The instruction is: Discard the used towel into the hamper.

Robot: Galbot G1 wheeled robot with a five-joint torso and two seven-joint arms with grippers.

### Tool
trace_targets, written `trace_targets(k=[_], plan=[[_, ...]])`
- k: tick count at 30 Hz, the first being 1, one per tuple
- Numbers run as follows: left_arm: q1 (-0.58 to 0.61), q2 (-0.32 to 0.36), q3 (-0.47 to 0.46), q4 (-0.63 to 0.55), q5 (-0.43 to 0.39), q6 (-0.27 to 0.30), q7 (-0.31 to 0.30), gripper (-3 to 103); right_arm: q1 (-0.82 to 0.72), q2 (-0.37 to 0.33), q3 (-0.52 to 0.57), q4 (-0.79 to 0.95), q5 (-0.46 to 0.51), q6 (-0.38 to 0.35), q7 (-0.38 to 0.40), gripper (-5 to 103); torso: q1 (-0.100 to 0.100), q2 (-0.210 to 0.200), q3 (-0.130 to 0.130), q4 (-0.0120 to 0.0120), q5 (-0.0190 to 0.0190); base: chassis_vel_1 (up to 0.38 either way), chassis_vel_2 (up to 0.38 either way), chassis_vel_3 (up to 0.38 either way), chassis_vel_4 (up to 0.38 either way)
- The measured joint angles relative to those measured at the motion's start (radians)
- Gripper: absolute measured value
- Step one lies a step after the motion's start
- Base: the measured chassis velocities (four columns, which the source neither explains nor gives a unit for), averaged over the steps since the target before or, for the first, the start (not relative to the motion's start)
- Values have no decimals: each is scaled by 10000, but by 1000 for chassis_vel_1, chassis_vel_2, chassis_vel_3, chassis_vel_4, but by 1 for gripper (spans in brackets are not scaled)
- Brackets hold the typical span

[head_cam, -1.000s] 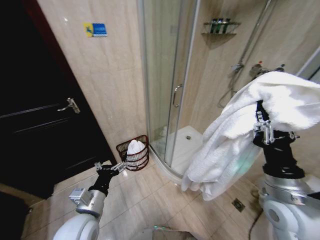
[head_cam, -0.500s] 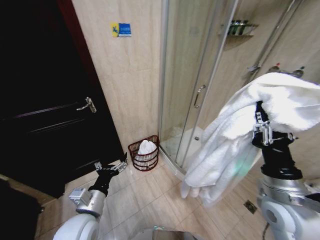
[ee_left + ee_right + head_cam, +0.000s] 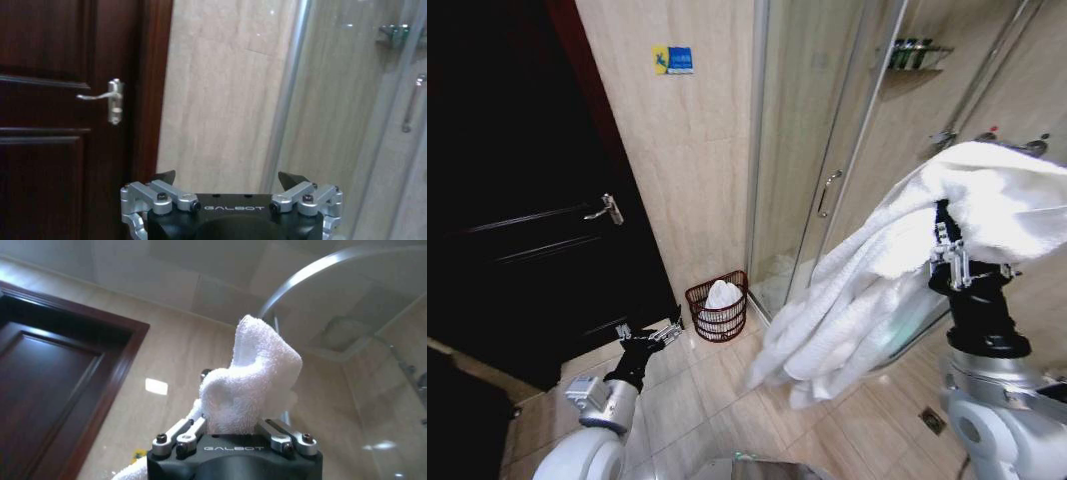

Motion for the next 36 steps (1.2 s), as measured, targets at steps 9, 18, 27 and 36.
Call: trace_targets(k=[9, 18, 27, 36], plan=[[0, 0, -1, 0, 0, 0, 0, 100, 340, -131, 148, -306, 239, 381, -25, 18, 0, -3, 0, 0, 4, 83, 83, 84, 83], [0, 0, -1, 0, 0, 0, 0, 100, 1098, -352, 111, -905, 502, 405, -194, 18, 0, -4, -1, 3, 0, 115, 116, 113, 118], [0, 0, -1, 0, 0, 0, 0, 100, 1533, -416, -35, -1691, 770, 364, -847, 18, 0, -5, -2, 3, -1, 110, 114, 124, 116], [0, 0, -1, 0, 0, 1, 0, 100, 2334, -324, -631, -2786, 1014, -135, -1883, 18, -1, -5, -2, -1, 5, 15, 8, 19, 17]])
